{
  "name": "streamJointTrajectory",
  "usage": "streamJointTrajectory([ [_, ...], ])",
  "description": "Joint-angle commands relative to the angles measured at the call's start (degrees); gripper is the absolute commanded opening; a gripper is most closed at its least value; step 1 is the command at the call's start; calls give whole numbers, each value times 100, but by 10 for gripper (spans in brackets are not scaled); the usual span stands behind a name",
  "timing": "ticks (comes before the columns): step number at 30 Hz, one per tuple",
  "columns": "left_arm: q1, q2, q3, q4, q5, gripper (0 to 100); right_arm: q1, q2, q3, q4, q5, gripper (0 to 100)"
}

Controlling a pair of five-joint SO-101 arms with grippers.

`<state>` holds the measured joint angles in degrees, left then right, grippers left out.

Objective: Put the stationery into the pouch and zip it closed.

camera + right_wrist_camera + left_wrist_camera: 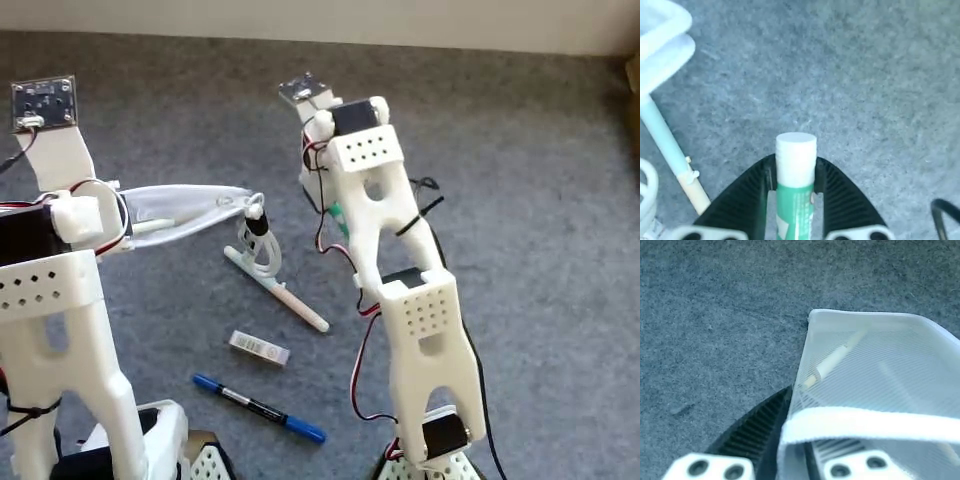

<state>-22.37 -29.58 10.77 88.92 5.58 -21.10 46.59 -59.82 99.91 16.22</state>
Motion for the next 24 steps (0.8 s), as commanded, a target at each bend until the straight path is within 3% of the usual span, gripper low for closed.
streamJointTrajectory([
  [1, 84, -31, -66, -70, -26, 6, -110, -198, -374, 127, -246, 15],
  [15, 84, -31, -57, -70, -26, 6, -251, -716, -321, 127, -246, 15],
  [24, 84, -31, -57, -70, -26, 6, -541, -2044, 1253, 127, -255, 15],
])
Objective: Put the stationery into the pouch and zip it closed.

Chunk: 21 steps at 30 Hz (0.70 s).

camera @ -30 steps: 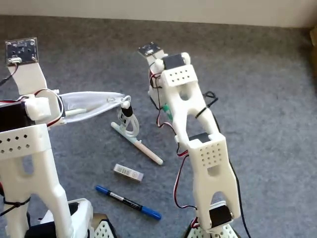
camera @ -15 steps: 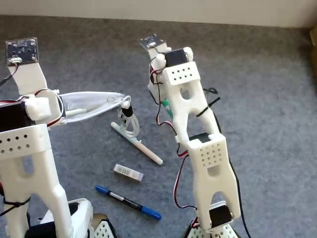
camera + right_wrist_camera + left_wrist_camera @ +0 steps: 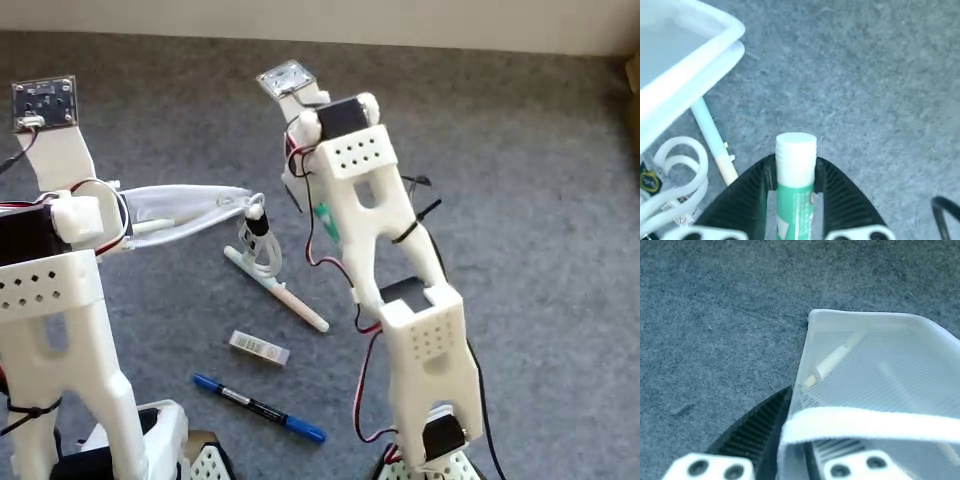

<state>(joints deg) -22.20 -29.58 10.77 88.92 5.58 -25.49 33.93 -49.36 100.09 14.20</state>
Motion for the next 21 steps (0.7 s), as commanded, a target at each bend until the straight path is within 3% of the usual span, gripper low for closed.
streamJointTrajectory([
  [1, 66, -31, -57, -70, -26, 6, -101, -910, 347, 110, -70, 15],
  [21, 66, -31, -57, -70, -26, 6, -804, -2791, 1675, 75, -730, 15],
])
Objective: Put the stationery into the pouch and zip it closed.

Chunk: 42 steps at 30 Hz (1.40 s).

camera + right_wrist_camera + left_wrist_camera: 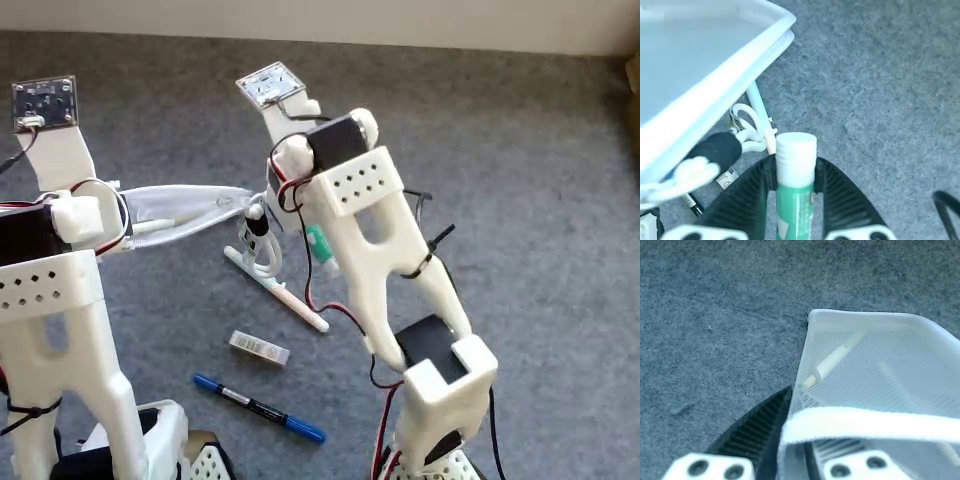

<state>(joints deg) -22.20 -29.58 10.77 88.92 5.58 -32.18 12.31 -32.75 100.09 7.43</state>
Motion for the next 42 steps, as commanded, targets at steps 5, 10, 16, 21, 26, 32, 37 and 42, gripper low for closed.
streamJointTrajectory([
  [5, 66, -31, -57, -70, -26, 6, -303, -1218, 259, 75, -62, 15],
  [10, 66, -31, -57, -70, -26, 6, -514, -1710, 444, 75, -62, 15],
  [16, 66, -31, -57, -70, -26, 6, -699, -2105, 453, 75, -501, 15],
  [21, 66, -31, -57, -62, -26, 6, -796, -2378, 453, 75, -519, 15],
  [26, 66, -31, -57, -62, -26, 6, -796, -2651, 453, 75, -712, 15],
  [32, 66, -31, -57, -62, -26, 6, -892, -2967, 453, 66, -712, 15],
  [37, 75, -31, -57, -62, -26, 6, -1332, -3257, 444, 4, -870, 15],
  [42, 75, -31, -57, -62, -26, 6, -1569, -3662, 453, -295, -897, 15],
])
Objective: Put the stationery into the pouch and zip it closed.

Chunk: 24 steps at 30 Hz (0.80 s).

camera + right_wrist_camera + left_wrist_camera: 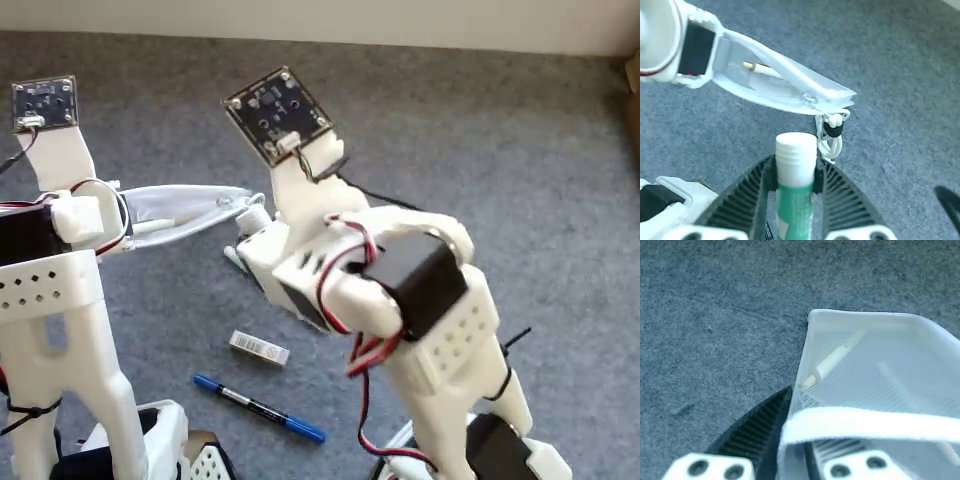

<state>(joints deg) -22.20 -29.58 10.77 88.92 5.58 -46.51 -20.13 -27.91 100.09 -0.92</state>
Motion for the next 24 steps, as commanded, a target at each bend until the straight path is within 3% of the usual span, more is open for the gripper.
streamJointTrajectory([
  [1, 75, -31, -57, -62, -26, 6, -180, -488, -31, -338, -62, 15],
  [12, 75, -31, -57, -62, -26, 6, -497, -1007, -31, -629, -79, 15],
  [17, 75, -31, -57, -62, -26, 6, -497, -1095, -22, -866, -651, 15],
  [24, 75, -31, -57, -62, -26, 6, -479, -1103, -22, -980, -703, 15],
])
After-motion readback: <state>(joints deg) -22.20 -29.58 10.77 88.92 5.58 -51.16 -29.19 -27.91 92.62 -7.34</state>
